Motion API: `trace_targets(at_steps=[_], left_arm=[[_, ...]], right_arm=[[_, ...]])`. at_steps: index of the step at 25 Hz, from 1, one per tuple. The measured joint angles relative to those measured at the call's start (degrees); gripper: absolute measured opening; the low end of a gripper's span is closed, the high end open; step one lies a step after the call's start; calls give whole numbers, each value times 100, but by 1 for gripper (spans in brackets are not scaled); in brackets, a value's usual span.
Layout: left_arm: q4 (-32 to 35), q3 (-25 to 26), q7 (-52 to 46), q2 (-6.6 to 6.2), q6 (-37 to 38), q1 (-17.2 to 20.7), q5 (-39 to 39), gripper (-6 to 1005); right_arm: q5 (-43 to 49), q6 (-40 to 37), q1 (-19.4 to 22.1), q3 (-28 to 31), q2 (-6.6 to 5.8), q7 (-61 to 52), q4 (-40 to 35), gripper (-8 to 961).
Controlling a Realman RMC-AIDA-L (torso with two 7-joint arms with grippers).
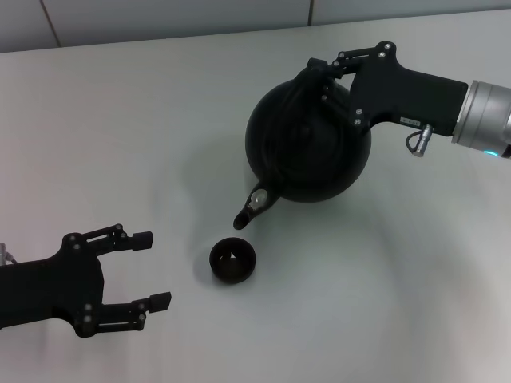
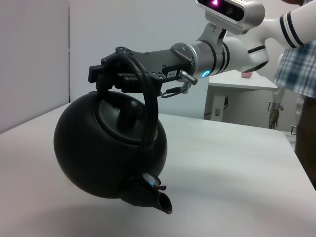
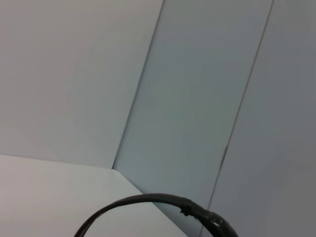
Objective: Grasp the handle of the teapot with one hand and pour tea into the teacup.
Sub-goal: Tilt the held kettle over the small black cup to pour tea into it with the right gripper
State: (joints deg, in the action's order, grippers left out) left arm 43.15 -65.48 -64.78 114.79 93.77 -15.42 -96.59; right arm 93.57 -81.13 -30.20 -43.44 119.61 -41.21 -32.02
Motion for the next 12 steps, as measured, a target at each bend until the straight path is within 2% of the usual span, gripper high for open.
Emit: trace_targets(at_steps=[12], left_arm=[[0, 0, 0, -2, -8, 14, -3, 832]], right_arm=[[0, -18, -5, -95, 8, 152, 28, 131]])
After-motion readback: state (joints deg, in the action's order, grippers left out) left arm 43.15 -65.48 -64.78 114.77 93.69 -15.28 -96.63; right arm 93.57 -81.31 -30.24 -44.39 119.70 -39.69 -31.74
